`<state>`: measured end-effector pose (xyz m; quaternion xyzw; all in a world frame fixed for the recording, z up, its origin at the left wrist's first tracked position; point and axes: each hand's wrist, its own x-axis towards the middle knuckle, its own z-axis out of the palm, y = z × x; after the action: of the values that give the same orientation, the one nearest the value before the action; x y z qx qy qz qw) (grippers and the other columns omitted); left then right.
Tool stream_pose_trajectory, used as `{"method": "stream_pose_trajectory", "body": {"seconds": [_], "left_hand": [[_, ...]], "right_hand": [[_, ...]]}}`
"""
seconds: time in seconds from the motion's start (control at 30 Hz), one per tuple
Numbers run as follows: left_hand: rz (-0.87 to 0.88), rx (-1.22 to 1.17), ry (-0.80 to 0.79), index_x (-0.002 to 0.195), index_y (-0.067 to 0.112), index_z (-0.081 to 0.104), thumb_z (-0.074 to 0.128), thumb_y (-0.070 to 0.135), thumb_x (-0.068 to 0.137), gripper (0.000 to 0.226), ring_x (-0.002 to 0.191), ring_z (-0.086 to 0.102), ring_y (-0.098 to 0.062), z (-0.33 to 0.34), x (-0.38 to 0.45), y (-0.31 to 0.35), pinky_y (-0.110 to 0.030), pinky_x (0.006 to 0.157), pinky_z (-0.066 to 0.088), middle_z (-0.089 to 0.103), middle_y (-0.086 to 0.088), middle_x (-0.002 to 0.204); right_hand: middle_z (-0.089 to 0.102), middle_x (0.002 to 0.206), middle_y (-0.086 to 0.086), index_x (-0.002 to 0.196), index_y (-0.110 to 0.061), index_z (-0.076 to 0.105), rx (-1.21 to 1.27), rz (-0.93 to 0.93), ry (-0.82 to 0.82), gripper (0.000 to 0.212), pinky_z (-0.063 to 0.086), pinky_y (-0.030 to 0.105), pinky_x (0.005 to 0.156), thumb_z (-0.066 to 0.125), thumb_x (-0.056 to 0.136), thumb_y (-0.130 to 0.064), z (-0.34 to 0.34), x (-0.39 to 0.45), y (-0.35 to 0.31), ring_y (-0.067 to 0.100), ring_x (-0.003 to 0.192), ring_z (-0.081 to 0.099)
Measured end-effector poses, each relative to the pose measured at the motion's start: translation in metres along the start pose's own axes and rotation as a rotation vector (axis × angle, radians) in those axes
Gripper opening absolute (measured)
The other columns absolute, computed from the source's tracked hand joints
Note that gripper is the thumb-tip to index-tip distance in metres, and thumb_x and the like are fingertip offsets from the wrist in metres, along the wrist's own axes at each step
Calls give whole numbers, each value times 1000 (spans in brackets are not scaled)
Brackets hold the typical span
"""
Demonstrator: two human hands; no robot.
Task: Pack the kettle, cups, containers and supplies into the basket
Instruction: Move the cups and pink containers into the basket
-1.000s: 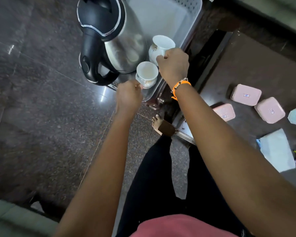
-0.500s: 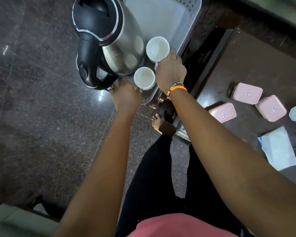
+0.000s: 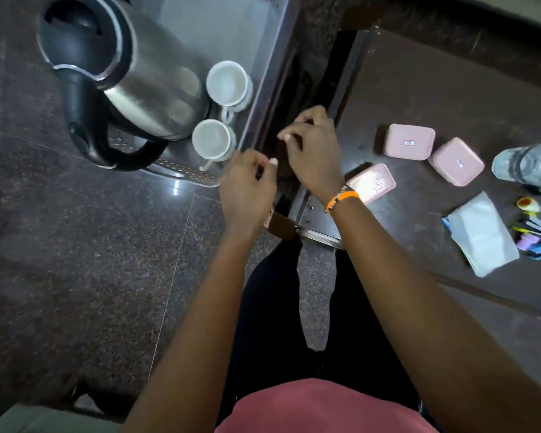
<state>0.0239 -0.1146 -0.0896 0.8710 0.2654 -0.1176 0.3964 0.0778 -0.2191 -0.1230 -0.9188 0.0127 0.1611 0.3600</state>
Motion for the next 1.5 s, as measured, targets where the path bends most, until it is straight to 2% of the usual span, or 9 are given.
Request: {"method": "stream_pose_trajectory", "body": {"seconds": [0.3, 0.53, 0.63, 0.77, 0.97, 1.1, 1.23, 1.33, 1.5], "left_hand": [[-47, 86, -581, 97, 8, 70, 56, 14, 89, 17, 96, 58, -22, 111, -30, 17, -17, 77, 34, 61, -11, 100], [-78, 193, -610, 121, 9, 61, 46, -7, 86, 42, 128, 45, -25, 168, -25, 17, -25, 110, 30, 41, -19, 139], [-46, 241, -619, 120, 7, 63, 42, -11, 86, 43, 139, 30, -24, 182, -20, 20, -20, 113, 21, 22, -17, 152], [-47, 320, -718, 126, 0, 55, 47, -6, 86, 42, 134, 37, -23, 198, -12, 21, -2, 98, 20, 31, -14, 148], [-53, 357, -545, 100, -4, 70, 44, -10, 84, 32, 113, 54, -31, 199, -2, 24, -18, 91, 35, 51, -20, 125], [-41, 347, -519, 96, -1, 71, 48, -5, 82, 28, 108, 57, -33, 193, -10, 25, -29, 94, 44, 55, -19, 119], [-94, 219, -347, 89, 5, 76, 49, -3, 77, 31, 99, 61, -29, 163, -15, 25, -21, 78, 43, 65, -16, 108], [-131, 69, -169, 81, 10, 77, 52, -2, 73, 28, 82, 63, -21, 128, -16, 26, -13, 65, 37, 71, -11, 91], [-209, -263, 48, 72, 24, 73, 54, 0, 72, 31, 67, 65, -7, 45, 12, 29, -26, 68, 53, 71, 0, 80]], "right_hand": [[51, 121, 24, 110, -4, 67, -33, 352, 89, 35, 34, 31, 107, 47, 82, 4, -77, -20, 146, 34, 114, 51], [32, 146, 17, 142, -11, 32, -230, 369, -90, 62, 25, 31, 113, 51, 84, -2, -97, 18, 210, 31, 134, 32], [25, 151, 15, 145, -10, 24, -280, 319, -204, 70, 23, 34, 115, 54, 83, -1, -99, 26, 221, 31, 138, 29], [34, 143, 18, 141, -7, 32, -324, 261, -185, 67, 28, 35, 112, 55, 78, 3, -101, 25, 234, 36, 128, 39], [47, 126, 22, 107, -1, 61, -187, 316, -80, 35, 44, 34, 92, 55, 74, 8, -105, 16, 241, 36, 101, 58], [59, 114, 23, 97, 1, 64, -99, 377, -33, 29, 42, 32, 89, 51, 72, 9, -104, 14, 233, 34, 101, 57], [62, 99, 16, 95, 2, 65, 2, 382, 16, 23, 43, 28, 82, 56, 75, 8, -100, 12, 205, 28, 89, 57], [56, 85, 6, 96, 5, 62, 233, 396, 12, 16, 43, 16, 65, 61, 80, 3, -99, 6, 178, 19, 74, 52], [53, 77, 0, 90, -9, 56, 629, 396, 0, 12, 51, 10, 55, 60, 85, 1, -88, 8, 108, 11, 69, 54]]}}
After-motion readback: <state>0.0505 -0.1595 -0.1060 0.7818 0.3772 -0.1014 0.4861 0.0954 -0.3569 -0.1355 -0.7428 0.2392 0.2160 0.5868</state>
